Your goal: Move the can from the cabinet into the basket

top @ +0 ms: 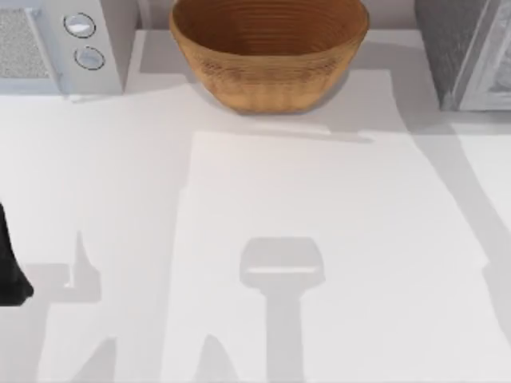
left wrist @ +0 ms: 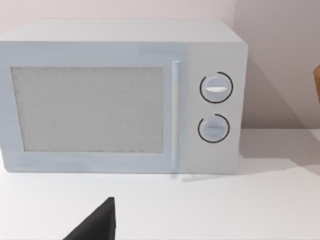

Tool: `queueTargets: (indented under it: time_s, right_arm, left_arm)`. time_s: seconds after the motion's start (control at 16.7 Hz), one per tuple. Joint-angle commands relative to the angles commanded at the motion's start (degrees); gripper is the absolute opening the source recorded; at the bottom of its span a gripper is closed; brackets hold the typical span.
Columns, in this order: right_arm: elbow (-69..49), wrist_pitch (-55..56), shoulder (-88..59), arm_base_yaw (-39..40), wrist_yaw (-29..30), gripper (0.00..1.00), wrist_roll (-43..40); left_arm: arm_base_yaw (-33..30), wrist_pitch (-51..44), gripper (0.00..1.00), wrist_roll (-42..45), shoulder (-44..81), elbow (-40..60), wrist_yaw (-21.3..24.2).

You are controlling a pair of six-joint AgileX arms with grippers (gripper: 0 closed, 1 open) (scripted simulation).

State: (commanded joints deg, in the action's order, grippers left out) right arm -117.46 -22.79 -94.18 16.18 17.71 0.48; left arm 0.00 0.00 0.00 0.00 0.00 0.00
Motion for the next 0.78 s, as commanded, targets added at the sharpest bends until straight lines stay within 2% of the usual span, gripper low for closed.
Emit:
queueTargets:
  time_s: [0.48,0.78]
  right_arm:
    - [-0.5,-18.4,17.6,13.3,13.1,0.00,0.1]
    - [-0.3,-19.7,18.8,14.4,14.3,0.00,0.2]
  left_arm:
    - [0.0,0.0,1.00,0.0,0.0,0.0,0.0]
    - [0.0,0.0,1.00,0.0,0.0,0.0,0.0]
